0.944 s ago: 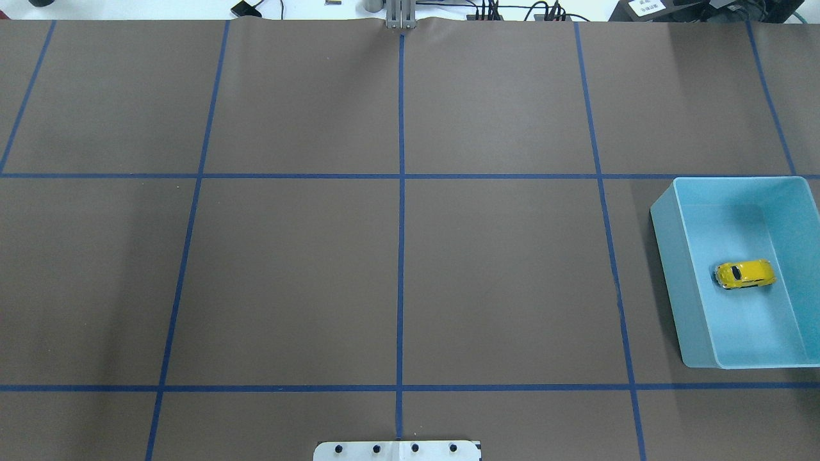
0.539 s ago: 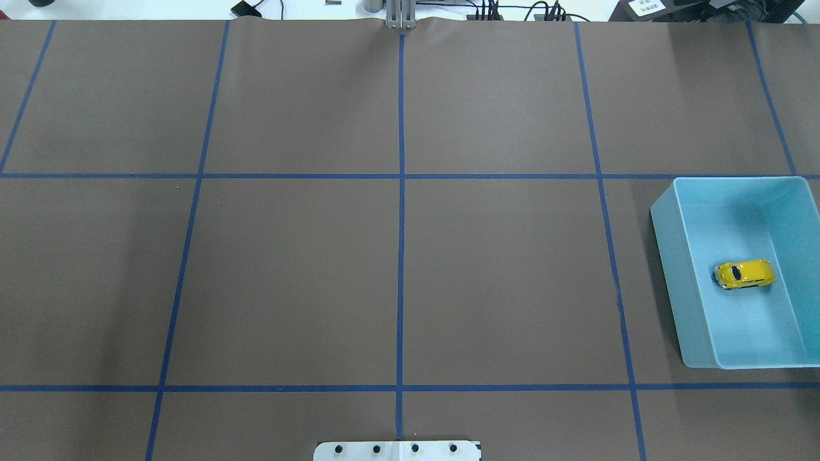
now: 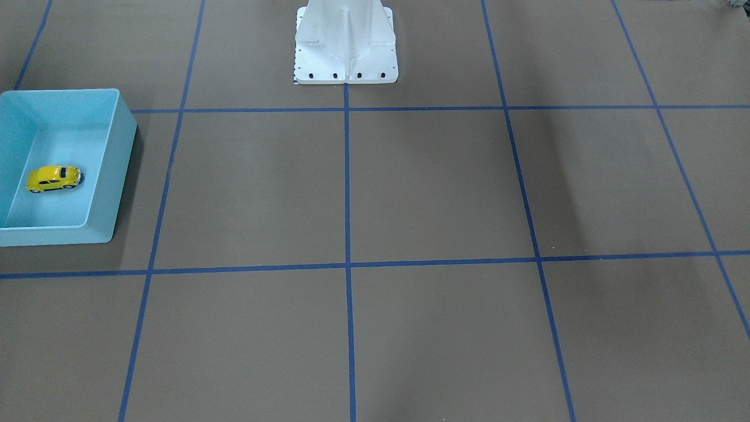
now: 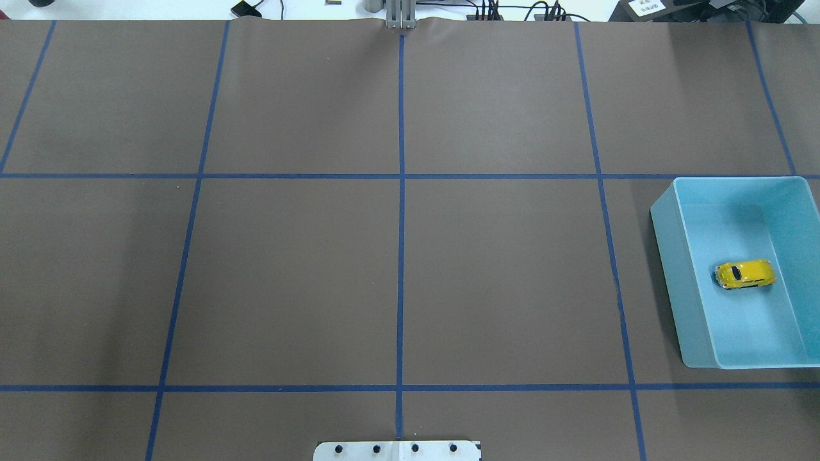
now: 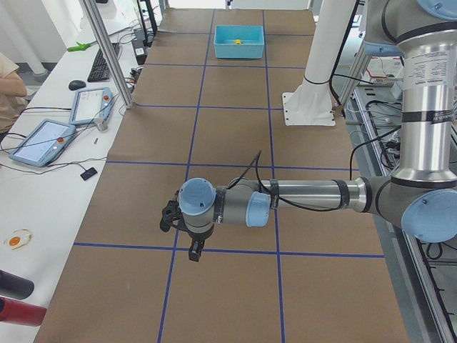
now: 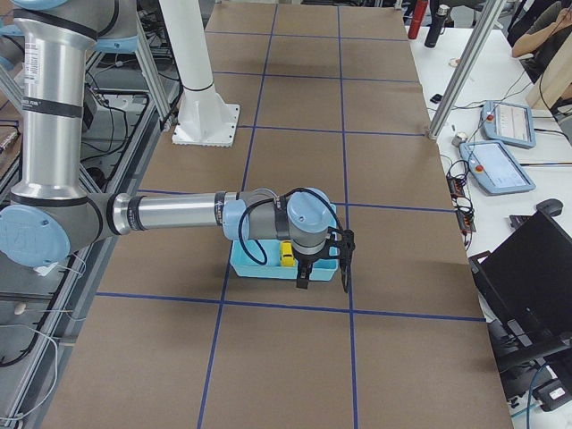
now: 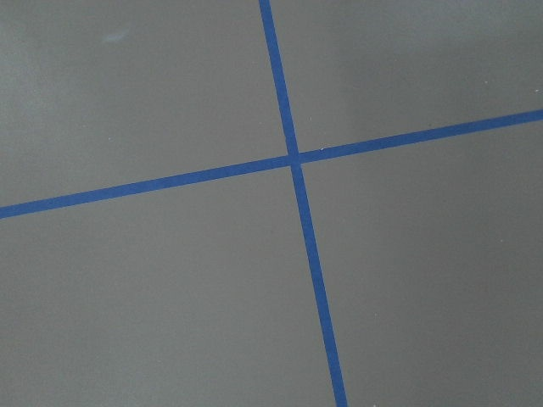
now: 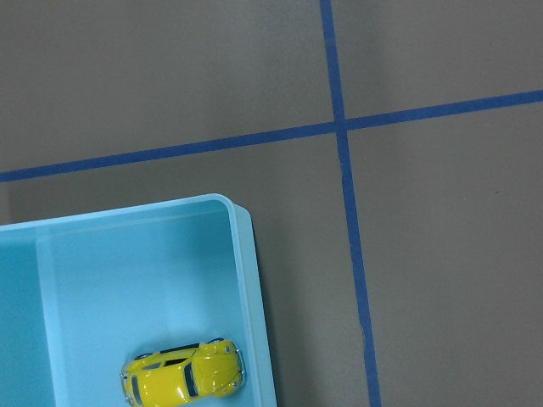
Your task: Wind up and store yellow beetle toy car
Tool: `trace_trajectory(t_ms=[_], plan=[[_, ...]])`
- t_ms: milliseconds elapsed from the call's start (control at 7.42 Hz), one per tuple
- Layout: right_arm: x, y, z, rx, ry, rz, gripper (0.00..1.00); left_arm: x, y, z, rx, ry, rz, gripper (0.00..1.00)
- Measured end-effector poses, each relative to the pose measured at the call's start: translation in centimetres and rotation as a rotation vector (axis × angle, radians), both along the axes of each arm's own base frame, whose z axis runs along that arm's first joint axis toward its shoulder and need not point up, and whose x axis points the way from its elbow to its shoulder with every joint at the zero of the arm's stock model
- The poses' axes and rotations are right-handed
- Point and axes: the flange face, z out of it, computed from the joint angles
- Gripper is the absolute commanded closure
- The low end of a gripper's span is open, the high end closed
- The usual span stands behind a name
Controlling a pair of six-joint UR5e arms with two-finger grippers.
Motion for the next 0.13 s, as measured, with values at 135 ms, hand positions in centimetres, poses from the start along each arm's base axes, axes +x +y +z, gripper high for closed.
trace_trajectory(t_ms=[135], plan=[[-0.09, -0.01, 0.05, -0.001, 0.003, -0.002, 0.0, 0.0, 0.0, 0.0, 0.0, 0.0, 0.0, 0.0]])
